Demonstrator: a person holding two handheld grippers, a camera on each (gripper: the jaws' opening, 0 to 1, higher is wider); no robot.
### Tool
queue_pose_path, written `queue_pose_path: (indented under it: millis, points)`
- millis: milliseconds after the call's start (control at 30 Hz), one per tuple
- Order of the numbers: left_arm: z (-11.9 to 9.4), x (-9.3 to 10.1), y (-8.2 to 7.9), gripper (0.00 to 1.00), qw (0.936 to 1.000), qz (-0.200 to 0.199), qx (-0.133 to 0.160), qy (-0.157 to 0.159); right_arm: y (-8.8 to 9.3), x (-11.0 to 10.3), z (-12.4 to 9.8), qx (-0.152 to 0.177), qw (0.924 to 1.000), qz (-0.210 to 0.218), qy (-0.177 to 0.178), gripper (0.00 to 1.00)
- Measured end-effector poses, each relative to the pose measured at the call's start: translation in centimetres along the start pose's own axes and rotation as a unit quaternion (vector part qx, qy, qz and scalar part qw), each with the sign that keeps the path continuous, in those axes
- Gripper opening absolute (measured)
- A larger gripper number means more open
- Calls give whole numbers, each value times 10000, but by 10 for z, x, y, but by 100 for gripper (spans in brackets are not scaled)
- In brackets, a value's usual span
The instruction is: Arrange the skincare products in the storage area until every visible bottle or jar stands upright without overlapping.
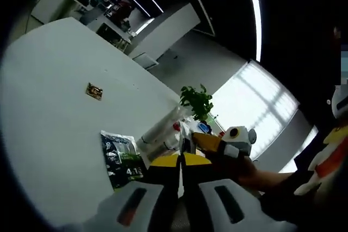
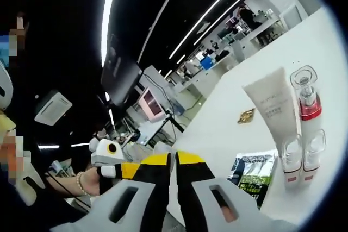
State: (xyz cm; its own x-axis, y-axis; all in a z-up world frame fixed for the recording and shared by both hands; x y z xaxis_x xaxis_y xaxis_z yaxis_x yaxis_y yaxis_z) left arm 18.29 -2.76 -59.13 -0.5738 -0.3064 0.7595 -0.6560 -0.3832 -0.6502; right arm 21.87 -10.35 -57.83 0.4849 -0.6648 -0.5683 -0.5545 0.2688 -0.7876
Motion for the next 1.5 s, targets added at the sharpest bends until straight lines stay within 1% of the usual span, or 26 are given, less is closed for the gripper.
queue_pose_path:
  millis: [67,167,233,267,300,333,367,433,500,633,700,733,833,933,1033,1133,1267,1300,1400,1433,1500]
  points:
    - [-3,-3,1,0,10000,-35,16,-54,2,-2,2,-49,9998,-196,47,2]
    - [-8,-8,2,0,9998,-105,36,-166,9,-4,7,-167,9973,-683,203,1]
    - [-13,-12,4,0,9994,-167,39,-290,11,-7,11,-158,9945,-1011,224,1]
    - [-15,-14,5,0,9992,-193,38,-341,14,-7,13,-221,9936,-1064,293,1]
    - [-16,-16,6,0,9990,-240,52,-379,15,-8,15,-226,9915,-1238,318,1]
    - [-18,-18,7,0,9985,-339,83,-430,15,-10,16,-206,9914,-1258,311,1]
    - [-19,-19,6,0,9982,-352,106,-471,17,-9,20,-209,9905,-1322,325,1]
    - [-21,-22,7,0,9976,-371,113,-569,22,-6,24,-298,9860,-1582,428,1]
    - [-23,-25,9,0,9966,-420,95,-709,25,-6,29,-345,9827,-1752,496,1]
    - [-26,-33,12,0,9948,-526,84,-866,30,-5,34,-386,9804,-1849,559,1]
    - [-28,-37,13,0,9939,-575,92,-940,33,-5,37,-420,9780,-1950,606,1]
    - [-28,-38,14,0,9936,-569,83,-970,35,-4,38,-454,9749,-2068,688,1]
    - [-31,-47,19,0,9915,-557,-58,-1175,42,-4,42,-471,9713,-2216,723,1]
    - [-34,-54,24,0,9891,-663,-90,-1313,51,0,48,-547,9688,-2290,777,1]
    - [-37,-61,30,0,9878,-677,-143,-1396,59,4,53,-649,9642,-2439,816,1]
    - [-39,-67,33,0,9862,-711,-195,-1486,65,6,57,-731,9627,-2461,852,1]
    - [-40,-77,34,0,9843,-665,-312,-1604,70,10,62,-802,9636,-2380,916,1]
    - [-41,-79,35,0,9837,-678,-330,-1634,73,11,64,-835,9624,-2413,930,1]
    - [-45,-88,38,0,9815,-716,-395,-1734,80,15,69,-893,9609,-2435,969,1]
    - [-46,-93,39,0,9798,-756,-424,-1800,81,16,71,-910,9606,-2438,974,1]
    - [-47,-97,40,0,9781,-780,-472,-1871,90,22,77,-967,9605,-2409,1006,1]
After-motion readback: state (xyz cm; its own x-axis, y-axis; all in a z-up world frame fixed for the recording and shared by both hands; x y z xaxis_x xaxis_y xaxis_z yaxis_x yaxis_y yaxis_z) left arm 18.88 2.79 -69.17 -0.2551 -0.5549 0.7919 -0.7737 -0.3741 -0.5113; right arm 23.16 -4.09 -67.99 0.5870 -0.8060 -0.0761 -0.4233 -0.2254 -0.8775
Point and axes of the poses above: the point that each gripper's makers call its tool centre point, and the gripper's own axes: z roughly forward along the fingers, x roughly to its right, y roughly out of its underside, the point moved 1 cm from there along -z, roughly backward along the fingers, and after that the axes turned 15 degrees about y, right-handed, at the moved point
